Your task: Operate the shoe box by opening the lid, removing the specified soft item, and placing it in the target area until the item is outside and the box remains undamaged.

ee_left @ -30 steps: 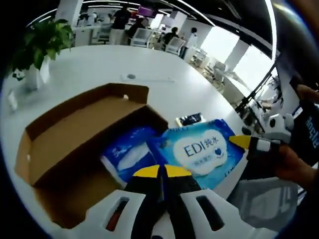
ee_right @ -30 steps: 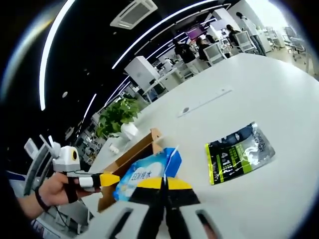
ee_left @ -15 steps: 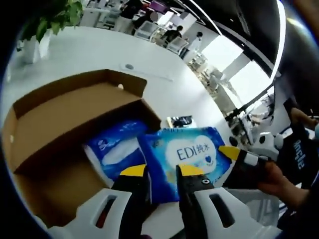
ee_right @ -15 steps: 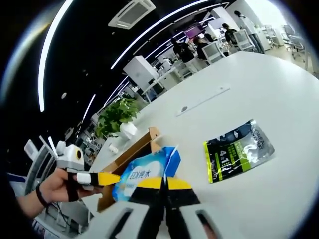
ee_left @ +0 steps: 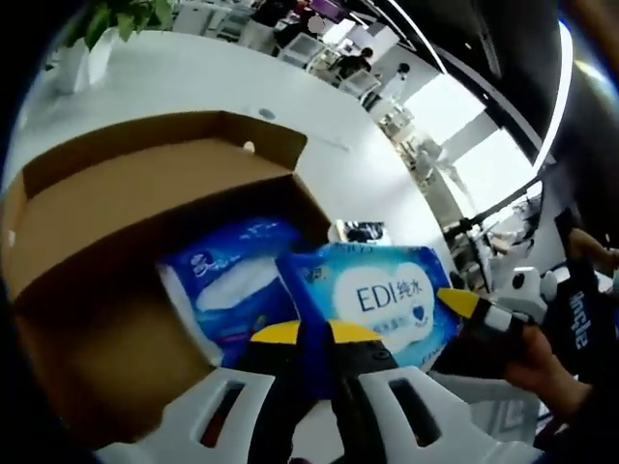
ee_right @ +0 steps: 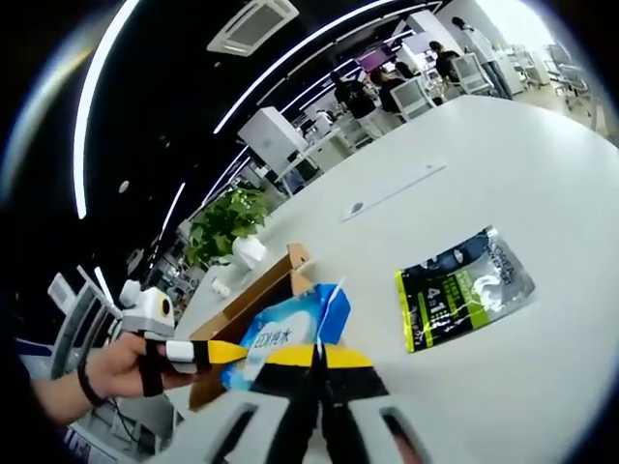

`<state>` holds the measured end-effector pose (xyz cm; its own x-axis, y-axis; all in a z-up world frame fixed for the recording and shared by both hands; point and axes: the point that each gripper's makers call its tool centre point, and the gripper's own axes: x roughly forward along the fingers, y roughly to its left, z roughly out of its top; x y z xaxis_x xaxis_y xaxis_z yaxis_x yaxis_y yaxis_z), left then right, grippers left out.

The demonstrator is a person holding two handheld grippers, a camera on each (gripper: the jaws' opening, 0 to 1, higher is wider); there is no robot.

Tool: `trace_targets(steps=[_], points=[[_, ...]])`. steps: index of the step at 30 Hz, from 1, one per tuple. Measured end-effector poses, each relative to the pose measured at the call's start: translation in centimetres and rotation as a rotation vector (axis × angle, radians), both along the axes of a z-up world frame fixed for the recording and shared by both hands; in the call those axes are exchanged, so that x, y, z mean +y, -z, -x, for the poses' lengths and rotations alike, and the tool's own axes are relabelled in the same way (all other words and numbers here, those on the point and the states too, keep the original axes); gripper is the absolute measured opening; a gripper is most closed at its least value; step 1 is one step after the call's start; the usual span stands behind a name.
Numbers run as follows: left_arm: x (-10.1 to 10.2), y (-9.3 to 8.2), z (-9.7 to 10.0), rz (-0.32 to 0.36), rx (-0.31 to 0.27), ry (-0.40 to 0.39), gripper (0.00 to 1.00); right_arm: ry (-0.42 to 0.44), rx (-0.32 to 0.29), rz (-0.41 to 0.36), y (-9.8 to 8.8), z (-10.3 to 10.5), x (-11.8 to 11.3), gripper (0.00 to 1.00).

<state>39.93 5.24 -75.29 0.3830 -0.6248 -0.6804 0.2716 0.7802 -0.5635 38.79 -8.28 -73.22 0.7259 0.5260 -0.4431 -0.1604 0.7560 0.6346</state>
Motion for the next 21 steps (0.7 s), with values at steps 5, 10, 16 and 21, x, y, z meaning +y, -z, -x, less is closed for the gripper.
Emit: trace_targets(steps=[5,10,16,21], points=[[-0.2,-0.2,0.1,-0.057,-0.035,0.022,0.00,-0.005,-0.001,0.005,-0.1,0.0,0.0,0.00],[0.0,-0.9,0.1,-0.149,-0.157,0.083,0.00,-0.002,0.000,0.011,0.2,0.4,0.0,0.00],[-0.2,-1.8,0.5,-0.126,-0.176,0.069,0.00,-0.003,0.002,0.001,0.2,0.9,-0.5,0.00],[-0.8,-2.7,0.4,-0.107,-0.194,0.077,0.00,0.001,-0.013,0.005,-0.6,0.8,-1.2,0.00]])
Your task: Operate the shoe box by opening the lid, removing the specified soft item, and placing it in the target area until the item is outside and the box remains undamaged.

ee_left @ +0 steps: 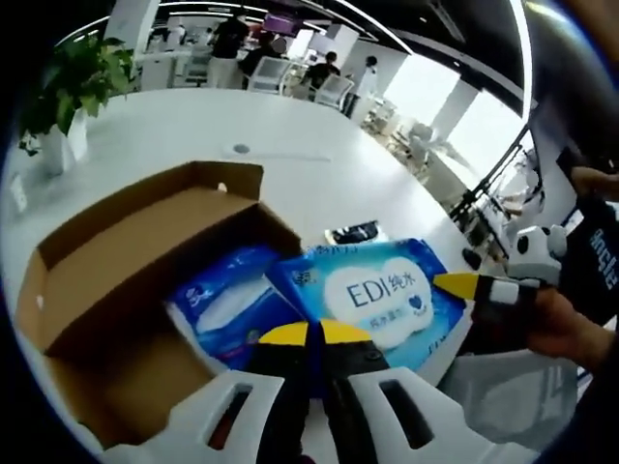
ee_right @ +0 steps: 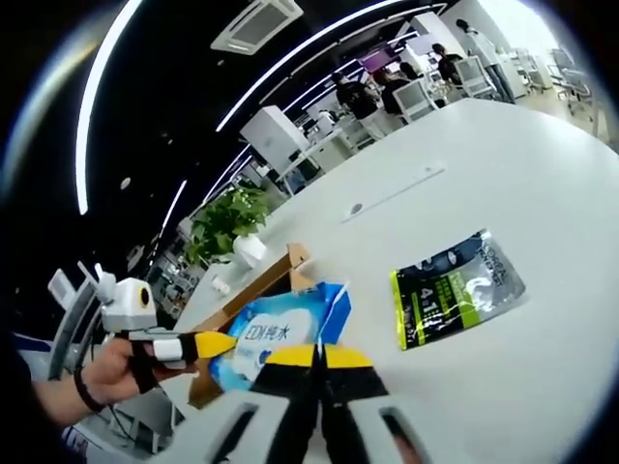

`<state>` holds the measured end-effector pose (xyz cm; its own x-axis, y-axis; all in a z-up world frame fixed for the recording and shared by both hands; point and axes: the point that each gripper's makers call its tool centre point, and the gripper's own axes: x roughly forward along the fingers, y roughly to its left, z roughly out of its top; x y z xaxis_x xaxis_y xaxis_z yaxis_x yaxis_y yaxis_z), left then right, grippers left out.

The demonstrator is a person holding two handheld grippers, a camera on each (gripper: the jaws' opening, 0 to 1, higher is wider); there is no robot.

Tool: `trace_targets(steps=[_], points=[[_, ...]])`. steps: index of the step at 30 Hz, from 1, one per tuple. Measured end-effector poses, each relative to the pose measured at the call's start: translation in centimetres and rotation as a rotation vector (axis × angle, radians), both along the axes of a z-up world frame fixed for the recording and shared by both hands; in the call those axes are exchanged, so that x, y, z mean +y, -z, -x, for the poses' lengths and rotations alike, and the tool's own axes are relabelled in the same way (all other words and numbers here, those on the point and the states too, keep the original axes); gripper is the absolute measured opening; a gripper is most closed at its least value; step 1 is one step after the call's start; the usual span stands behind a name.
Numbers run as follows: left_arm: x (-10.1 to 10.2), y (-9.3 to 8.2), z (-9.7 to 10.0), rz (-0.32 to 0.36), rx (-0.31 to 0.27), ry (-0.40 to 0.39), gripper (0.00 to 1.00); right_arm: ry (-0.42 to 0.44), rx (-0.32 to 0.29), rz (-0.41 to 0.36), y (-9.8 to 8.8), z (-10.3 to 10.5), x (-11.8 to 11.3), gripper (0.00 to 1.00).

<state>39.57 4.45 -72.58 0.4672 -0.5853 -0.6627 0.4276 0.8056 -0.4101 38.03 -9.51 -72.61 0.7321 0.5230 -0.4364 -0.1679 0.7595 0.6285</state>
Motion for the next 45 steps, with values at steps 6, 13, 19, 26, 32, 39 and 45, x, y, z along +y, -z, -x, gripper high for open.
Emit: trace_targets(steps=[6,13,19,26,32,39,45], points=[[-0.8,-1.2,-0.9,0.042,-0.008,-0.012,0.00,0.005,-0.025,0.001,-1.1,-0.6,-0.8,0.00],[-2.7,-2.3,-1.9,0.064,-0.028,-0.001,0.00,0.024,-0.045,-0.004,-1.9,-1.0,-2.4,0.00],[-5.0,-2.7,-2.4,0.076,-0.038,0.016,0.00,0.046,-0.051,0.013,-2.2,-1.3,-4.7,0.00],[-8.1,-3.0,-3.3,0.085,-0.048,0.043,0.00,0.078,-0.046,0.028,-2.1,-1.9,-7.9,0.00],[-10.5,-2.5,-4.3,0.088,-0.047,0.061,0.00,0.093,-0.036,0.039,-1.6,-2.5,-10.3,0.00],[-11.6,-0.8,-4.8,0.082,-0.024,0.043,0.00,0.086,-0.020,0.055,-0.7,-3.7,-11.7,0.00],[-12.0,0.6,-5.2,0.063,-0.010,0.034,0.00,0.074,0.011,0.065,0.7,-4.4,-11.8,0.00]])
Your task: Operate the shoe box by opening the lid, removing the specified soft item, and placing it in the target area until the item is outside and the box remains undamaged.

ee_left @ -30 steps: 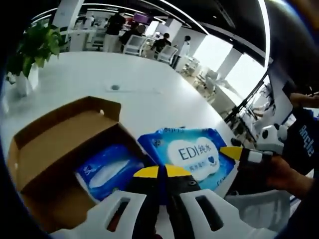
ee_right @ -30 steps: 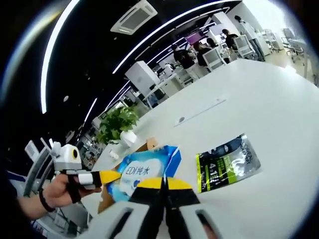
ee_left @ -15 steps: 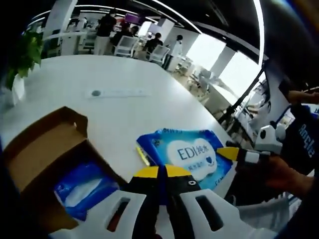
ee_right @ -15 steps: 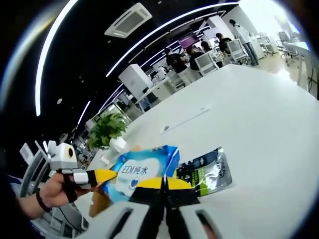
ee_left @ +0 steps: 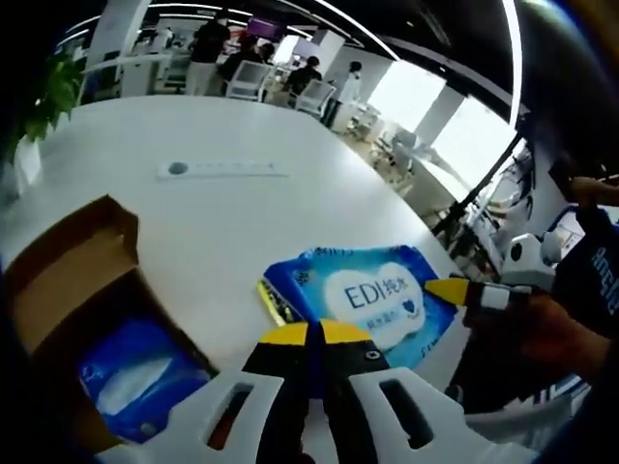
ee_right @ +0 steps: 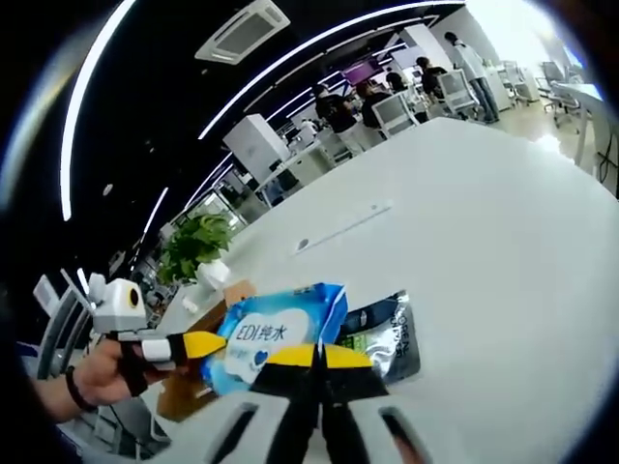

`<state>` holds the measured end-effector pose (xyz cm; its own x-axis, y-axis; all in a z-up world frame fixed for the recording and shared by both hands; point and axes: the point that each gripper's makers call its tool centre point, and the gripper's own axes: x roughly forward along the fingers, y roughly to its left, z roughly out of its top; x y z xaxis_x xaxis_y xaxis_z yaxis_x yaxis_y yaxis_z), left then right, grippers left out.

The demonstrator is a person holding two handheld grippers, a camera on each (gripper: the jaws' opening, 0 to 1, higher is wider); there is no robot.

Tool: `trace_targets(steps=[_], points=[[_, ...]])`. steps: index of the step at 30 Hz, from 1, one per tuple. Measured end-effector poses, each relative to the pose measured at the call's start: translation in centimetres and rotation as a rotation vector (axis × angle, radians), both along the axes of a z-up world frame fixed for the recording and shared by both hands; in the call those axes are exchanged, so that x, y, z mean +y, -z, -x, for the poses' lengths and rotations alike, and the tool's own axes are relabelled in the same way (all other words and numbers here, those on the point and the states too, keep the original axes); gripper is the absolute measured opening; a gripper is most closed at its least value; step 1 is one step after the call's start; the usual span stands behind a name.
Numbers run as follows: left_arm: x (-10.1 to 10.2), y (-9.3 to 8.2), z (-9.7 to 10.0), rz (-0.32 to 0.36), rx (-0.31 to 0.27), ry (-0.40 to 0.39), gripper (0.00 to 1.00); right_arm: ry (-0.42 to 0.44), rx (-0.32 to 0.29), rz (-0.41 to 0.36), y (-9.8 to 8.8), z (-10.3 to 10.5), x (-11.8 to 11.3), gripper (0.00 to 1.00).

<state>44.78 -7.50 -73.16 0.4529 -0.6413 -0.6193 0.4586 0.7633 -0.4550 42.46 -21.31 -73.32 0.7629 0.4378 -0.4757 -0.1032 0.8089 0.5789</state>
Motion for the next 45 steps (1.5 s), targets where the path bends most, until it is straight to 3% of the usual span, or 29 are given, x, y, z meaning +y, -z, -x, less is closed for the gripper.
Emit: trace_targets(steps=[20,33,36,45], points=[[-2.5,3.6,-2.0,-0.058,0.027,-0.046,0.00,-0.021,0.069,0.034,3.5,-3.0,-2.1,0.00],[-3.3,6.2,-2.5,-0.142,0.045,-0.061,0.00,-0.045,0.117,0.051,6.6,-3.7,-2.8,0.00],[-3.2,7.0,-2.4,-0.187,0.045,-0.067,0.00,-0.060,0.128,0.063,7.4,-3.9,-2.7,0.00],[-3.1,7.8,-2.7,-0.259,0.034,-0.052,0.00,-0.084,0.136,0.088,8.5,-4.5,-2.7,0.00]])
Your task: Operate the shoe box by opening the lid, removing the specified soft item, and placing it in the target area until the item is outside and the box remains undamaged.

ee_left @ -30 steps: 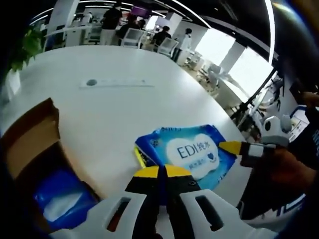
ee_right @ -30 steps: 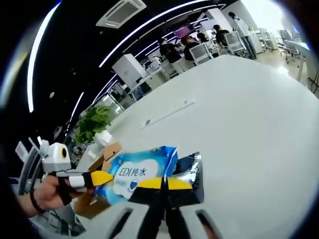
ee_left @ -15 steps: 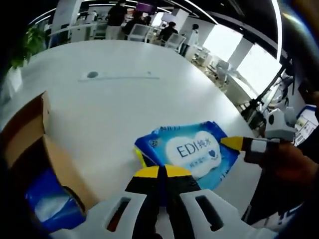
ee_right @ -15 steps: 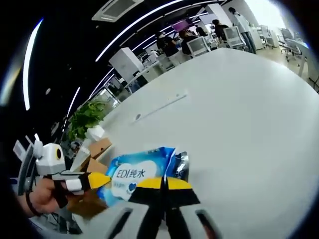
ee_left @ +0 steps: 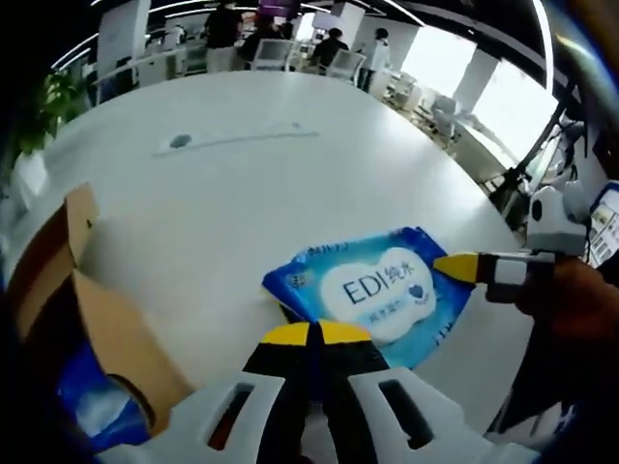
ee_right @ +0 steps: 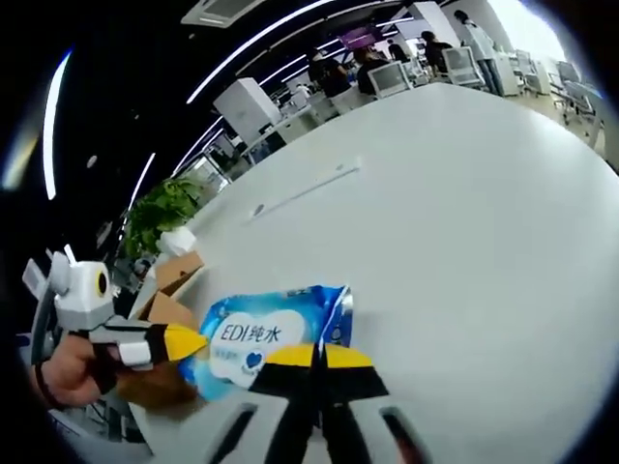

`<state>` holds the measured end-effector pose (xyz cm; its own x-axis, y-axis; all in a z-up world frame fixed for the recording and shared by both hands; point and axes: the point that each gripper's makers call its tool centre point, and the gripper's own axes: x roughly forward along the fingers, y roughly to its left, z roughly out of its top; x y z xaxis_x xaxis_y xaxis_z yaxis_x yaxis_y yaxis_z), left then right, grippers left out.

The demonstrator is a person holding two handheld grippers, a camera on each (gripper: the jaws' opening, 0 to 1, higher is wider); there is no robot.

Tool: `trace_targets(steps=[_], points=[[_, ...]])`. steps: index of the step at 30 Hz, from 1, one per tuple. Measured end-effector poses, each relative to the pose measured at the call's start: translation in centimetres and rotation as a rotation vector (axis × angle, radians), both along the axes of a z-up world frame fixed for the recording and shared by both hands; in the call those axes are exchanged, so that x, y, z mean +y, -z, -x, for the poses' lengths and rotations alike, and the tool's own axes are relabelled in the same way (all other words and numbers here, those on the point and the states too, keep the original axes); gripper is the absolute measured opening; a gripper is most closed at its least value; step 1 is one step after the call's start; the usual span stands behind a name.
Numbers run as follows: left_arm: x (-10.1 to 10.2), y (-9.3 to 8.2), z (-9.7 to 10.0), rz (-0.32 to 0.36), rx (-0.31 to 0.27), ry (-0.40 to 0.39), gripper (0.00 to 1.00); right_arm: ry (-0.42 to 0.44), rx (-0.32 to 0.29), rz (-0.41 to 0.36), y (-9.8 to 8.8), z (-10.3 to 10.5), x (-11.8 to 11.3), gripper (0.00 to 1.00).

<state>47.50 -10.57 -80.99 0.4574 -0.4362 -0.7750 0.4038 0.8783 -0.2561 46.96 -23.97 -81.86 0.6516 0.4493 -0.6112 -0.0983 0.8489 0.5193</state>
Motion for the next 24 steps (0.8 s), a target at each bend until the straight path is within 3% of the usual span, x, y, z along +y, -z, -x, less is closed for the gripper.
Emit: trace_targets(steps=[13,17,24], points=[[0.0,0.7,0.1,-0.023,0.026,0.021,0.00,0.024,-0.003,0.006,0.7,-0.6,-0.6,0.00],[0.3,0.5,0.0,0.014,0.071,-0.016,0.01,0.058,0.019,-0.004,0.6,-0.5,-0.7,0.02],[0.9,-0.2,0.3,0.030,0.058,-0.011,0.02,0.089,0.035,0.028,0.2,0.6,-1.4,0.06]])
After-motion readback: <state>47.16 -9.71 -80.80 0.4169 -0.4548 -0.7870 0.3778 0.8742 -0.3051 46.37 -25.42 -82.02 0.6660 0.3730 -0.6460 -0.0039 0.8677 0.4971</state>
